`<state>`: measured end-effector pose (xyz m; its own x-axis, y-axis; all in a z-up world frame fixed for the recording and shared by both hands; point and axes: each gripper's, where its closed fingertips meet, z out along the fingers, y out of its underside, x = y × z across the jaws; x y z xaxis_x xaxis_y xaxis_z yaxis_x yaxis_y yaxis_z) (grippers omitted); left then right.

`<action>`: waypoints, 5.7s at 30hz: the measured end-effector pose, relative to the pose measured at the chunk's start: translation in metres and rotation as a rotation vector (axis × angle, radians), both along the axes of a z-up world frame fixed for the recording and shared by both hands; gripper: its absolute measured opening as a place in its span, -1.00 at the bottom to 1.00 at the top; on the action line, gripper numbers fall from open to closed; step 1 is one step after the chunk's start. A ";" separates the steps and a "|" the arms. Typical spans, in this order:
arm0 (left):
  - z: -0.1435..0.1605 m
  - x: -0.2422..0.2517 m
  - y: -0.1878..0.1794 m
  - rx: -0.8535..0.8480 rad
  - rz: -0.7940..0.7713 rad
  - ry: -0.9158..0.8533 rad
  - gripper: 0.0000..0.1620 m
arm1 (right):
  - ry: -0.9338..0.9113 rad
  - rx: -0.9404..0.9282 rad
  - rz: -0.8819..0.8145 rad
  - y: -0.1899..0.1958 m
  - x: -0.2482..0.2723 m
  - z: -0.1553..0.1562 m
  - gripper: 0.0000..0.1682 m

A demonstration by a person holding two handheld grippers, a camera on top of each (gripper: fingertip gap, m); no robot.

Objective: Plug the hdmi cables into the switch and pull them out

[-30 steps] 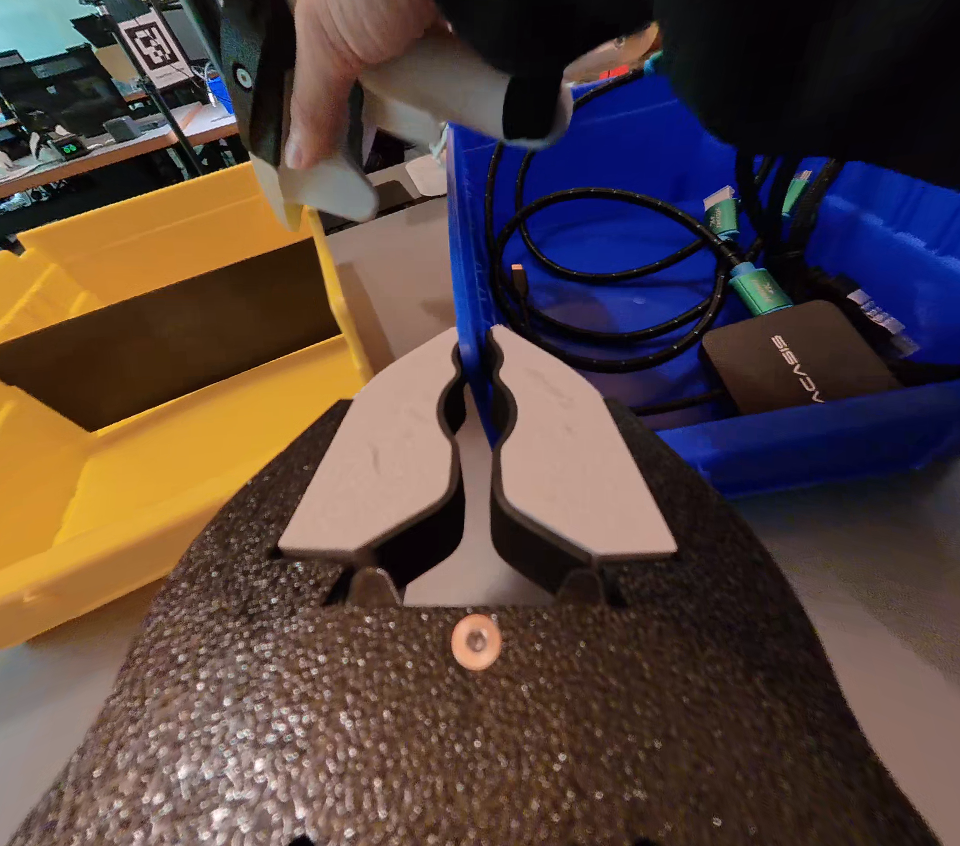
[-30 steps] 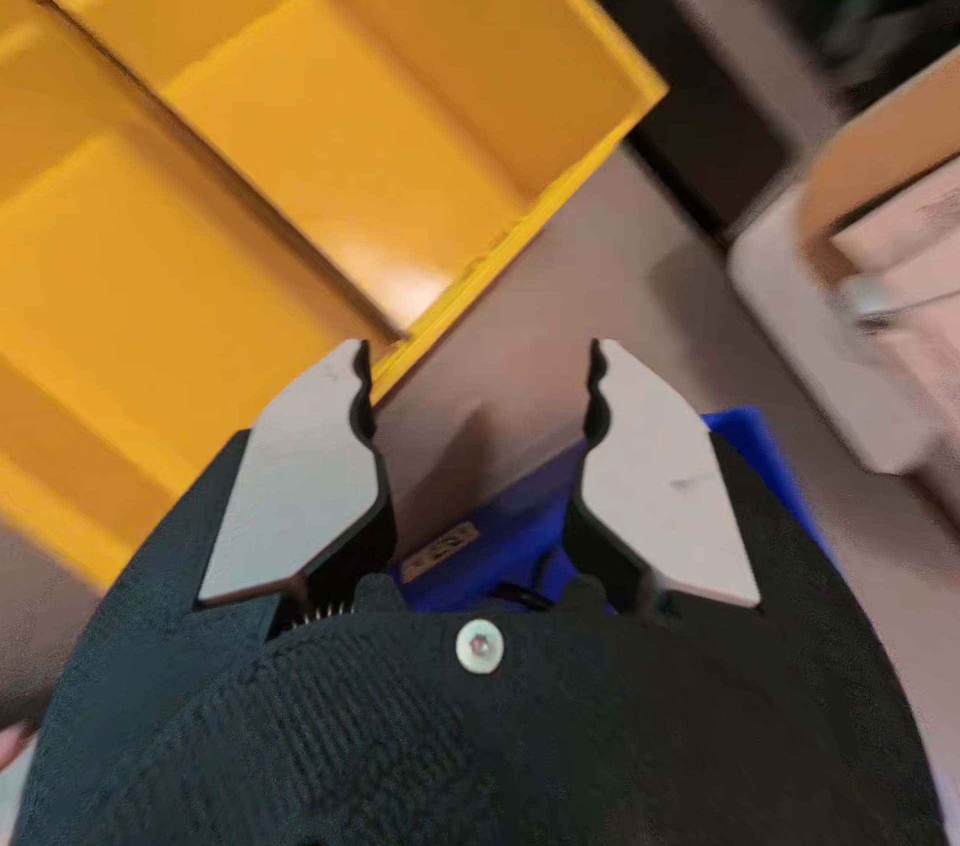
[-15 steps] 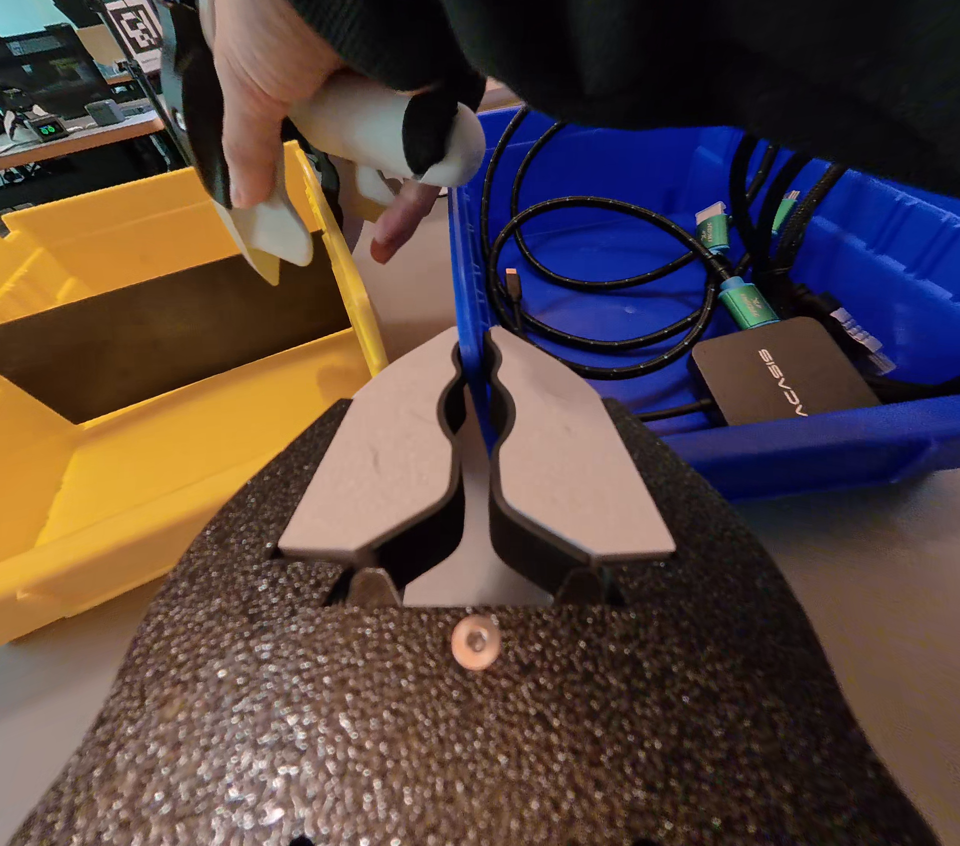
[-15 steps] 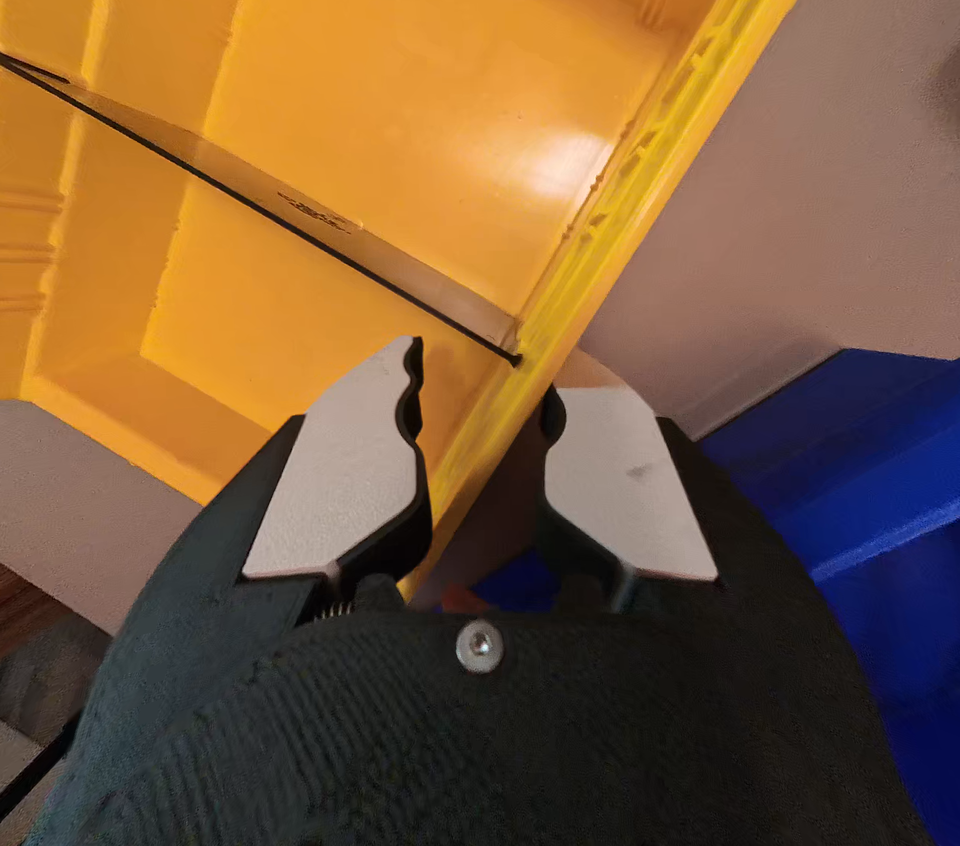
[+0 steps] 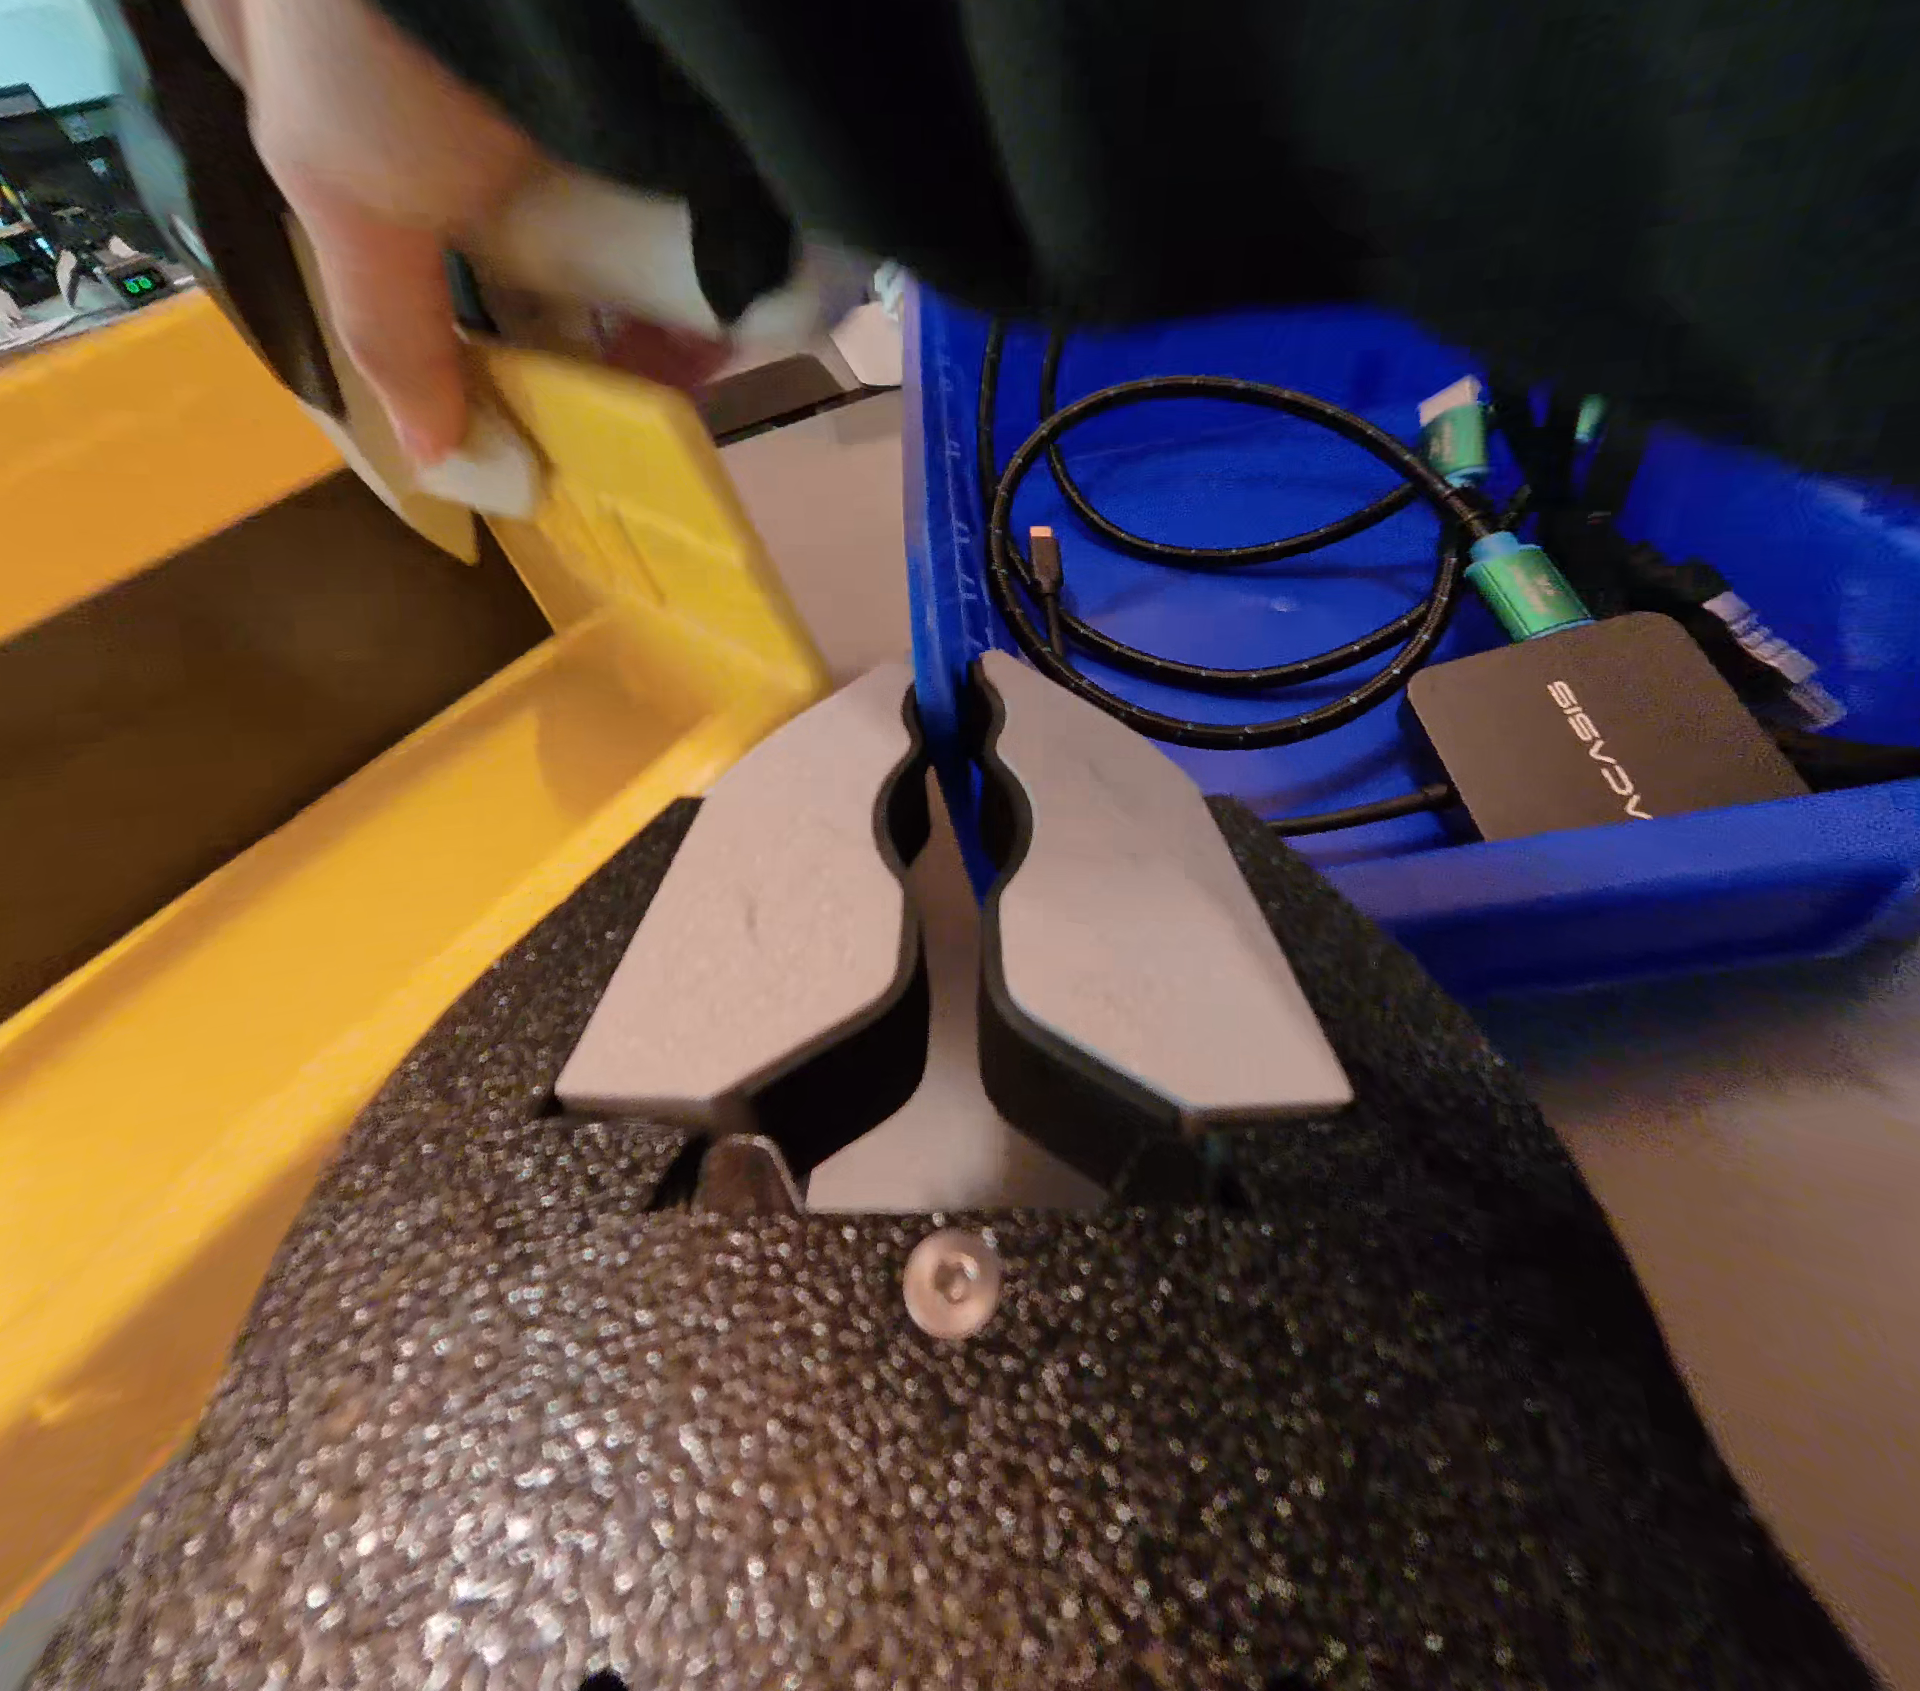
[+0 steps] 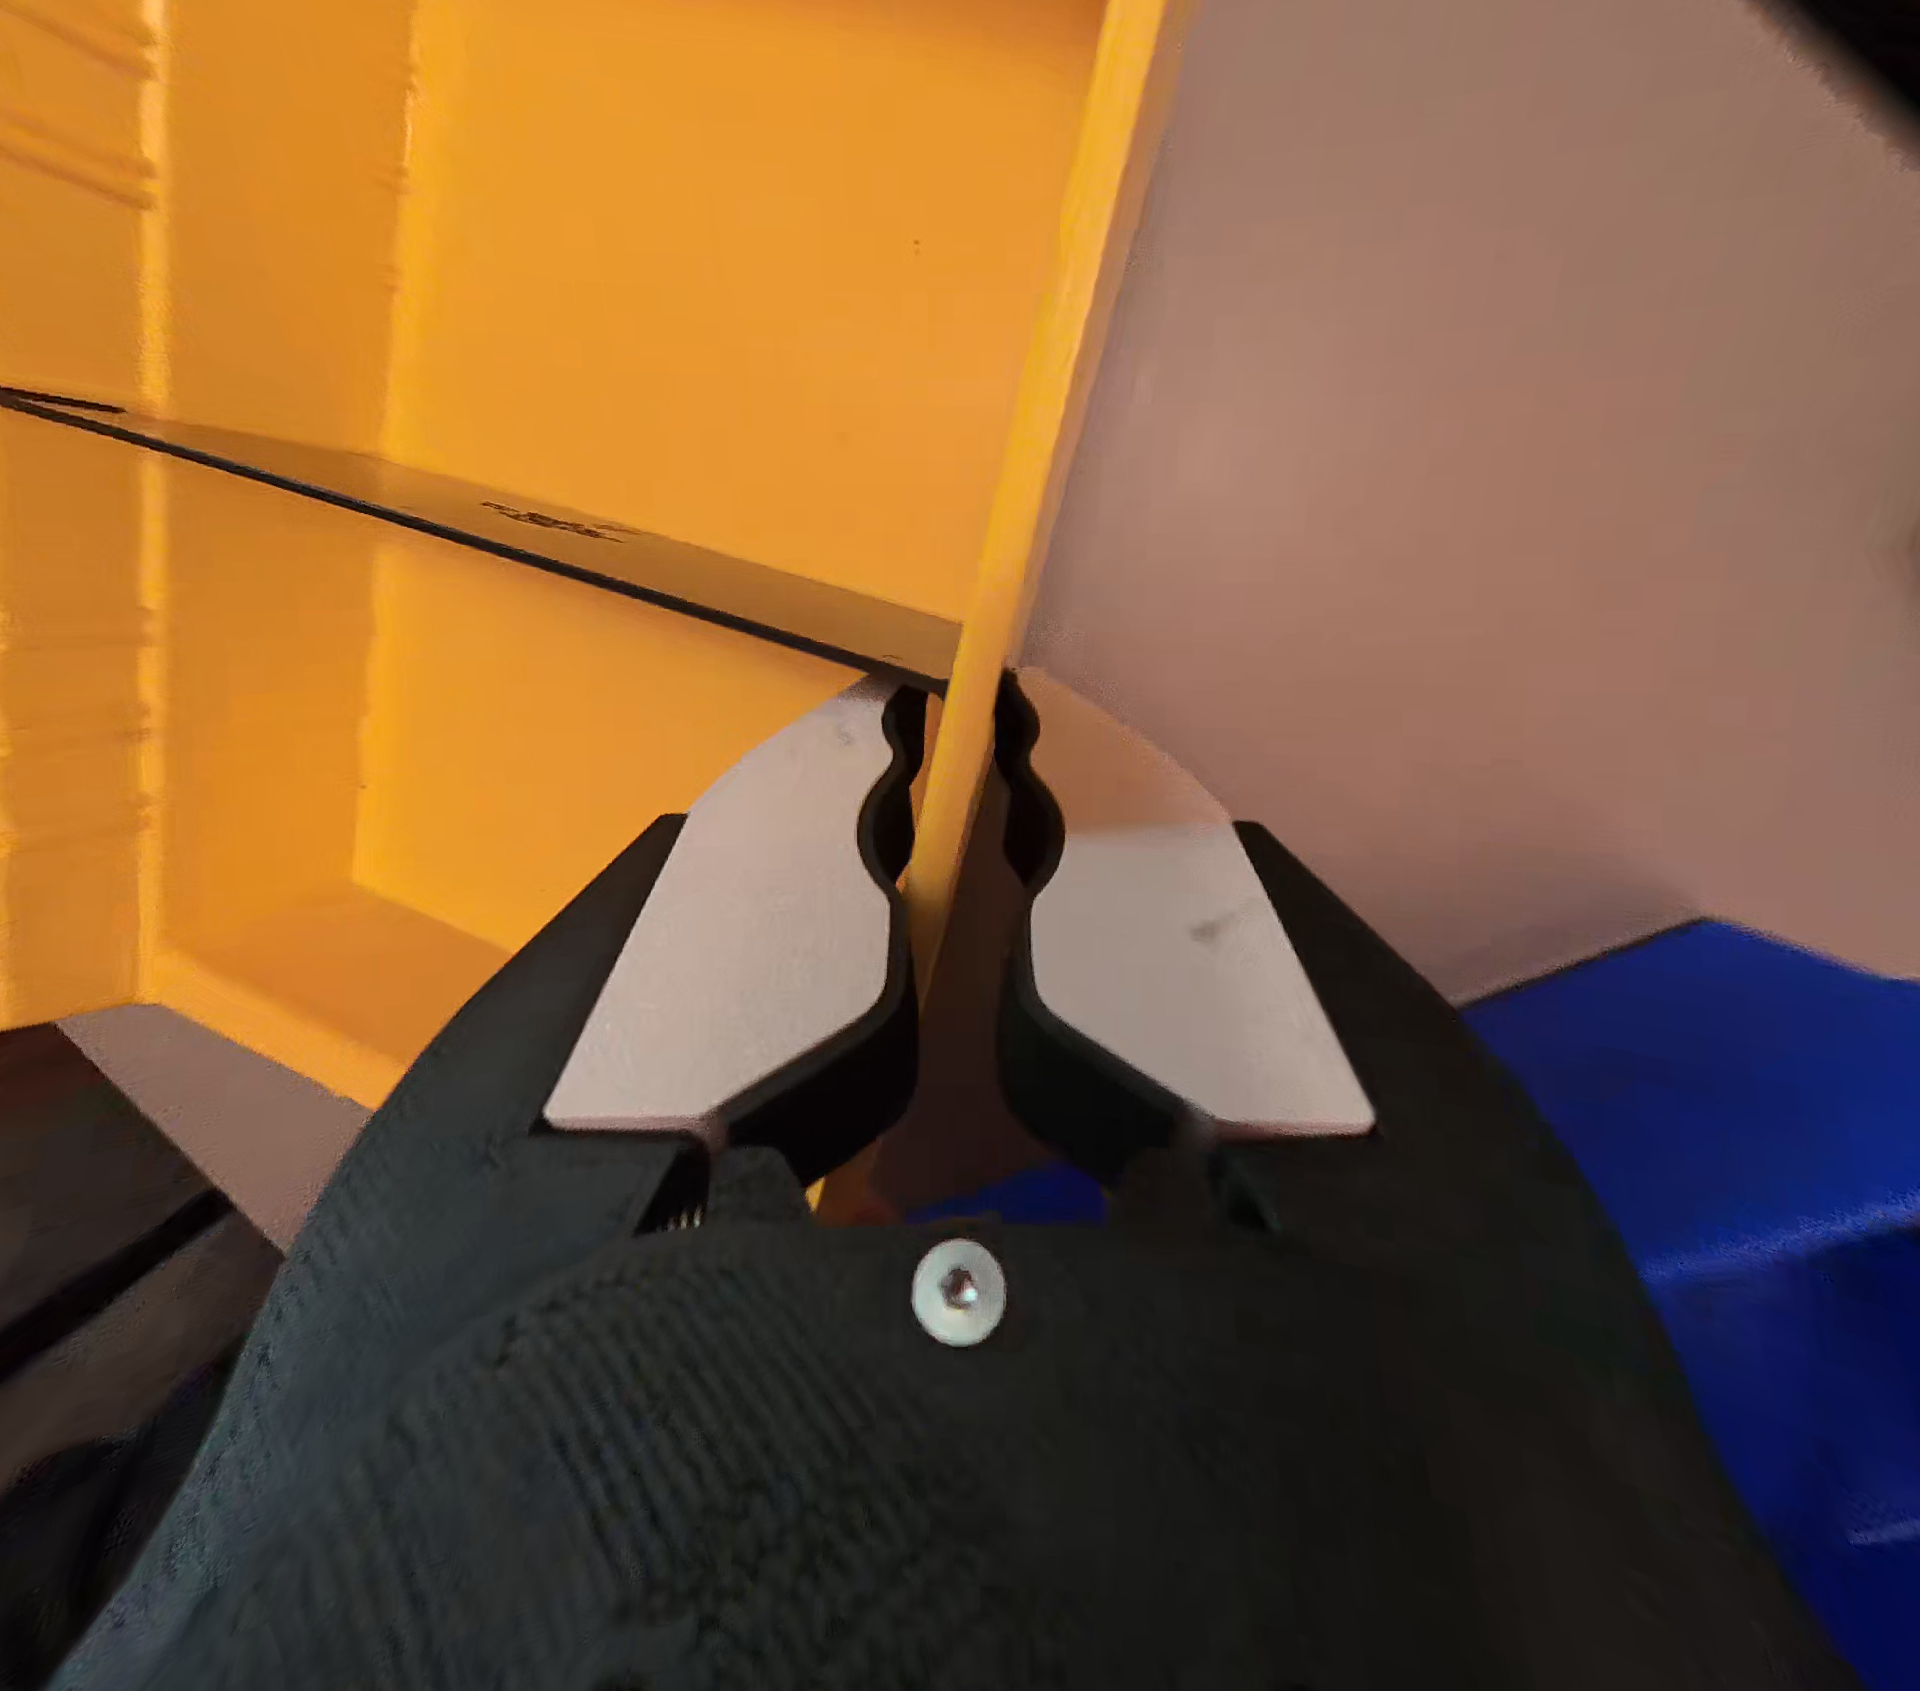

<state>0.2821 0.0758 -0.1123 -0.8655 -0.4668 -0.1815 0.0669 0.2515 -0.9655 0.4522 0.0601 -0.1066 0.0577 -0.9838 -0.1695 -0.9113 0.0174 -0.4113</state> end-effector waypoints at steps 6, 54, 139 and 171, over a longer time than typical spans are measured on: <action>-0.001 0.011 0.010 0.019 -0.003 -0.027 -0.95 | -0.311 -0.005 0.018 -0.056 0.003 0.154 -0.86; 0.041 0.131 0.153 -0.053 0.527 -0.040 -0.71 | -0.744 -0.696 -0.393 -0.418 -0.438 0.096 0.13; 0.148 -0.192 -0.160 0.109 -0.591 -1.954 -0.75 | -1.107 1.094 0.177 -0.138 -0.376 0.132 -0.69; 0.100 -0.162 -0.127 -0.370 -0.461 -0.298 -0.71 | -1.249 1.409 -0.562 -0.158 -0.336 0.115 -0.76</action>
<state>0.1202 -0.0508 -0.0124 -0.9292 -0.1378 -0.3429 0.3658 -0.2115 -0.9064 0.1158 -0.0975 0.0084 0.5272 -0.1546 -0.8356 0.0535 0.9874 -0.1490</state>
